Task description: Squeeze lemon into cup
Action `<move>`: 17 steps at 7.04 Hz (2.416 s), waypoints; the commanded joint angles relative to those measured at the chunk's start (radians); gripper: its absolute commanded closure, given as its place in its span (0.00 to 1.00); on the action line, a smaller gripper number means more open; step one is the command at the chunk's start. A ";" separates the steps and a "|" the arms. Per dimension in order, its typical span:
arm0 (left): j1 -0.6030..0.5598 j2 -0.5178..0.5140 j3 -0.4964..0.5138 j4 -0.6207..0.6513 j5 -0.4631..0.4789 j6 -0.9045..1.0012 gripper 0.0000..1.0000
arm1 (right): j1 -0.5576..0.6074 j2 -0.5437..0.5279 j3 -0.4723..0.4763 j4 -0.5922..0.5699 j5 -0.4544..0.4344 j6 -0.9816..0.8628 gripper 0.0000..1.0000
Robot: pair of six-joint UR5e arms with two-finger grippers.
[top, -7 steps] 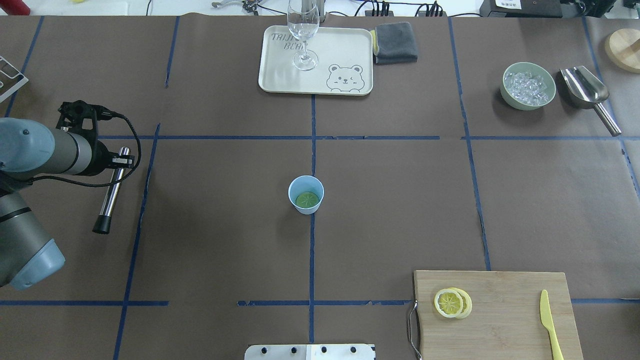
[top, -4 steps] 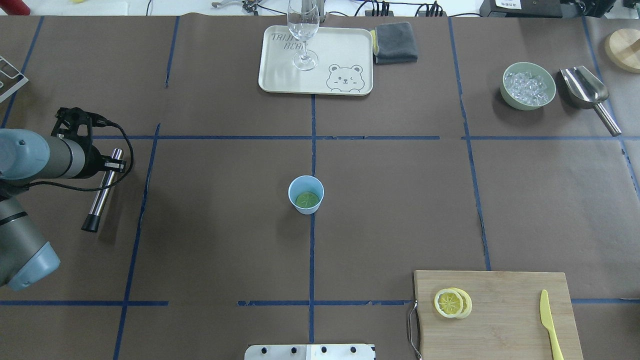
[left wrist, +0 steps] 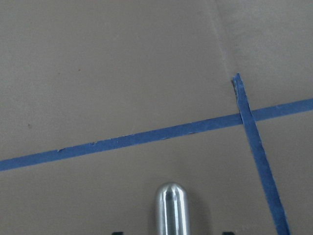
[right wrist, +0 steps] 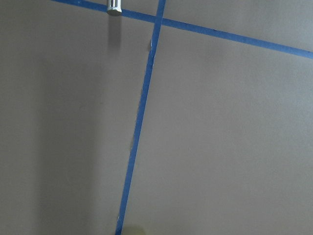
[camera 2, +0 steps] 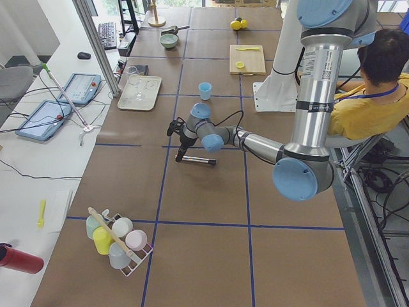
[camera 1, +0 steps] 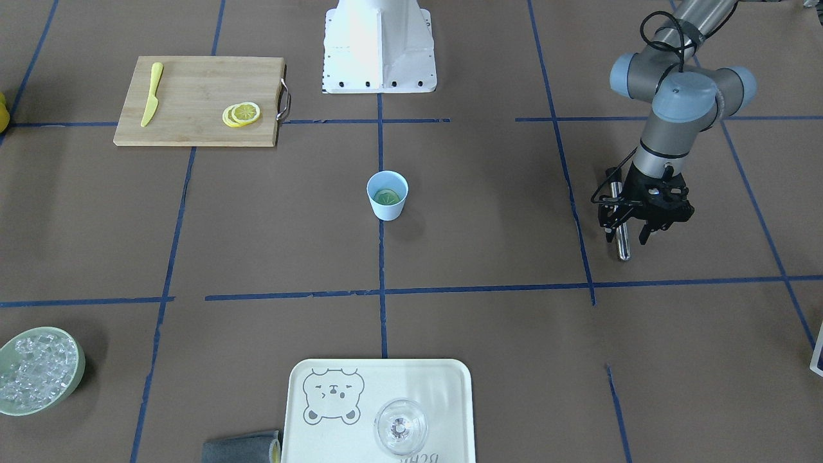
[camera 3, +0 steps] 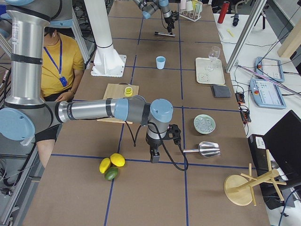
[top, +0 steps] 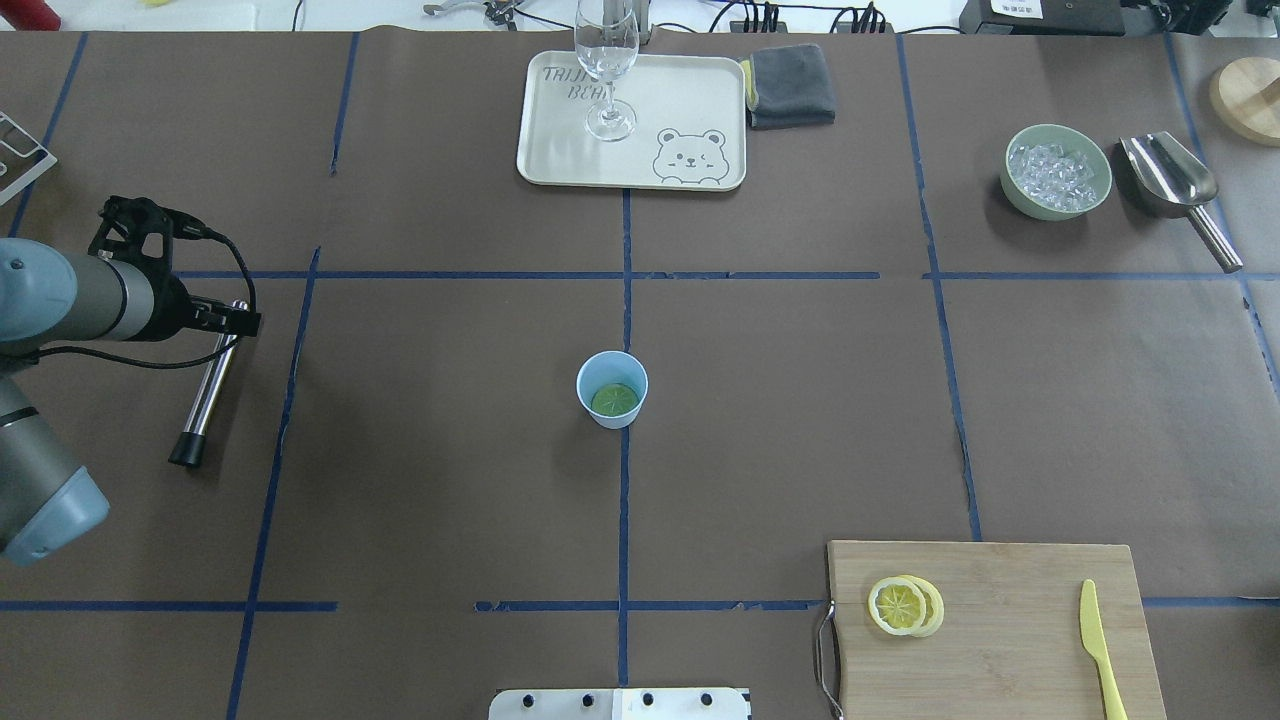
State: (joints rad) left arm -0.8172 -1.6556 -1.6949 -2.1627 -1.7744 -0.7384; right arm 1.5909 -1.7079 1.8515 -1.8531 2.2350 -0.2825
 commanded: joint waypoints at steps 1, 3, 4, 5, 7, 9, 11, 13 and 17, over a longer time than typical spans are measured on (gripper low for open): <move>-0.197 0.043 -0.034 0.021 -0.156 0.287 0.00 | 0.001 0.001 0.000 0.000 0.000 0.000 0.00; -0.448 0.073 -0.028 0.139 -0.315 0.564 0.00 | 0.000 0.004 -0.001 0.000 0.000 0.000 0.00; -0.559 0.091 -0.028 0.218 -0.348 0.743 0.00 | 0.000 0.002 -0.002 0.000 0.000 0.000 0.00; -0.659 0.103 -0.025 0.316 -0.352 0.916 0.00 | 0.001 0.001 -0.002 0.000 0.000 0.000 0.00; -0.784 0.184 -0.019 0.440 -0.518 0.945 0.00 | 0.000 0.004 -0.002 0.000 -0.002 0.000 0.00; -0.784 0.267 -0.023 0.438 -0.565 0.938 0.00 | 0.000 0.004 -0.001 0.000 0.000 0.000 0.00; -0.786 0.269 -0.049 0.451 -0.565 0.941 0.00 | 0.000 0.004 -0.002 0.000 0.000 0.000 0.00; -0.783 0.266 -0.049 0.445 -0.562 0.945 0.00 | 0.000 0.004 -0.002 0.000 0.000 0.000 0.00; -0.780 0.266 -0.058 0.442 -0.565 0.945 0.00 | 0.000 -0.002 -0.001 0.000 0.018 0.002 0.00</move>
State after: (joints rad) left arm -1.5981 -1.3887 -1.7522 -1.7218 -2.3370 0.2071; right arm 1.5907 -1.7096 1.8510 -1.8530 2.2404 -0.2809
